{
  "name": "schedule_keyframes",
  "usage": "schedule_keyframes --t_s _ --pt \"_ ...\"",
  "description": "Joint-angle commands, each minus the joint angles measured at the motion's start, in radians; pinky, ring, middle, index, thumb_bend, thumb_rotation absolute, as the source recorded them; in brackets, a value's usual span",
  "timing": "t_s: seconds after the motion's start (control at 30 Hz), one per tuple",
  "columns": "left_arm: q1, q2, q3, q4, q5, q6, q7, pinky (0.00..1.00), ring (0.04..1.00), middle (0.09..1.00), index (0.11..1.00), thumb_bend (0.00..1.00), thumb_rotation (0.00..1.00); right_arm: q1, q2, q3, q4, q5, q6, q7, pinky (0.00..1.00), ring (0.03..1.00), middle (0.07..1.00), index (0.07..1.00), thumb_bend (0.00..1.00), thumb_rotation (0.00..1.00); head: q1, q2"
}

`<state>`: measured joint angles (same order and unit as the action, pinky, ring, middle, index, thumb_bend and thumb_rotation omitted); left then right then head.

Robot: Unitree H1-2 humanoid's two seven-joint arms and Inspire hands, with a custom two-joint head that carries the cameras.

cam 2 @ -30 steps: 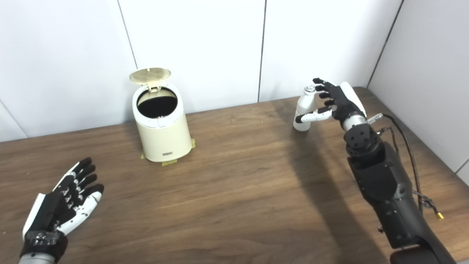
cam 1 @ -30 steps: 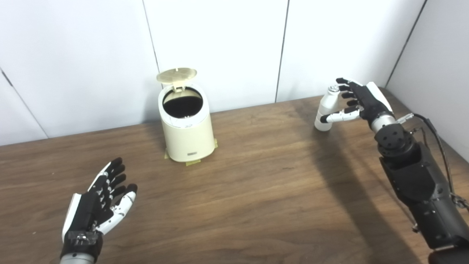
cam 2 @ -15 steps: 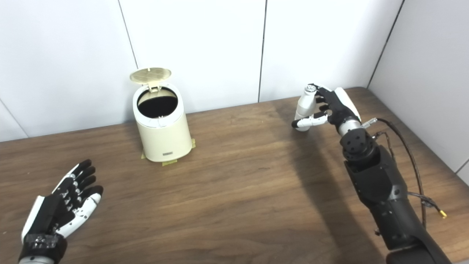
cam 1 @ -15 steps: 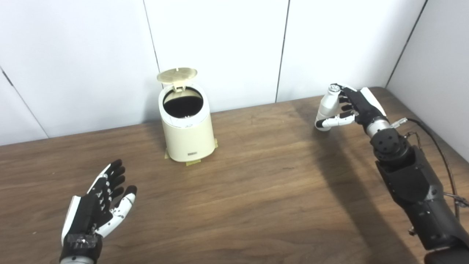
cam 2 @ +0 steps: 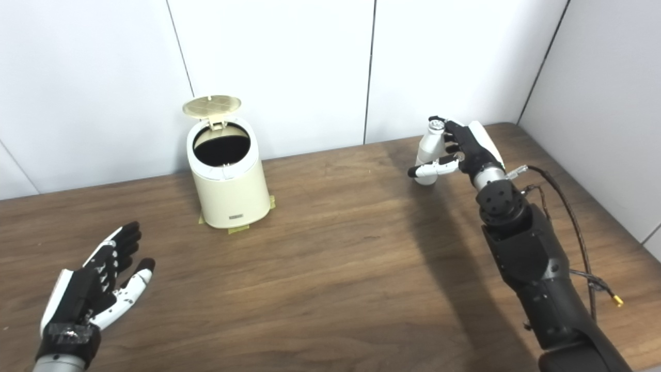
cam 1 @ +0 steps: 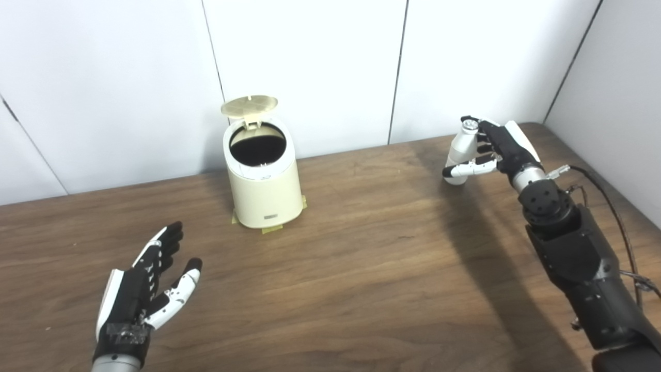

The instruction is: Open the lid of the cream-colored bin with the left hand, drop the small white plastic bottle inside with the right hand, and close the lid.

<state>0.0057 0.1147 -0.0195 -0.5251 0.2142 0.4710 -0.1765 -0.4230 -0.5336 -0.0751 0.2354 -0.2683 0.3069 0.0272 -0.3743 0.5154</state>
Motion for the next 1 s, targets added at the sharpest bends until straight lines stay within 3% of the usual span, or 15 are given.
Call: schedule_keyframes --t_s 0.0,0.27,0.43,0.47,0.53,0.57,0.67,0.87,0.97 --pt "-0.034 0.002 0.008 -0.018 0.011 -0.002 -0.013 0.94 0.926 0.912 0.921 0.33 0.21 -0.038 -0.022 -0.010 -0.020 -0.006 -0.037 -0.018 0.74 0.825 0.858 0.860 0.81 0.09 0.000 0.001" --pt "-0.028 0.001 0.034 -0.027 0.019 -0.002 -0.049 0.92 0.924 0.916 0.919 0.34 0.19 -0.052 -0.010 -0.001 0.000 -0.042 -0.023 -0.061 0.72 0.794 0.812 0.813 0.80 0.06 0.006 0.002" --pt "-0.028 -0.005 0.046 -0.032 0.011 -0.002 -0.060 0.92 0.922 0.914 0.915 0.33 0.18 -0.058 0.002 -0.001 0.041 -0.072 -0.066 -0.138 0.59 0.639 0.702 0.688 0.79 0.00 0.003 0.005" --pt "-0.027 -0.005 0.047 -0.032 0.013 -0.002 -0.062 0.92 0.922 0.913 0.916 0.34 0.20 -0.057 0.001 -0.001 0.055 -0.071 -0.085 -0.149 0.59 0.608 0.578 0.573 0.63 0.00 0.003 0.005" --pt "-0.026 -0.007 0.048 -0.035 0.018 -0.002 -0.065 0.92 0.920 0.911 0.916 0.34 0.22 -0.054 0.004 -0.008 0.072 -0.068 -0.115 -0.167 0.55 0.557 0.501 0.516 0.55 0.00 0.002 0.008" --pt "-0.025 -0.009 0.049 -0.038 0.019 -0.002 -0.066 0.92 0.924 0.912 0.916 0.34 0.22 -0.052 0.008 -0.013 0.078 -0.067 -0.124 -0.180 0.46 0.467 0.478 0.532 0.53 0.00 0.002 0.008" --pt "-0.023 -0.009 0.052 -0.039 0.016 -0.002 -0.070 0.94 0.931 0.918 0.922 0.34 0.23 -0.047 0.019 -0.017 0.092 -0.074 -0.139 -0.215 0.36 0.382 0.480 0.546 0.51 0.00 0.002 0.006" --pt "-0.014 -0.004 0.054 -0.043 0.028 -0.002 -0.079 0.93 0.922 0.910 0.924 0.34 0.23 -0.060 0.026 0.009 0.105 -0.100 -0.111 -0.230 0.36 0.379 0.486 0.520 0.51 0.00 -0.002 0.010" --pt "-0.012 -0.008 0.062 -0.050 0.026 -0.002 -0.085 0.93 0.925 0.912 0.928 0.35 0.24 -0.057 0.039 0.013 0.059 -0.098 -0.070 -0.216 0.34 0.373 0.482 0.520 0.52 0.00 0.000 0.012"
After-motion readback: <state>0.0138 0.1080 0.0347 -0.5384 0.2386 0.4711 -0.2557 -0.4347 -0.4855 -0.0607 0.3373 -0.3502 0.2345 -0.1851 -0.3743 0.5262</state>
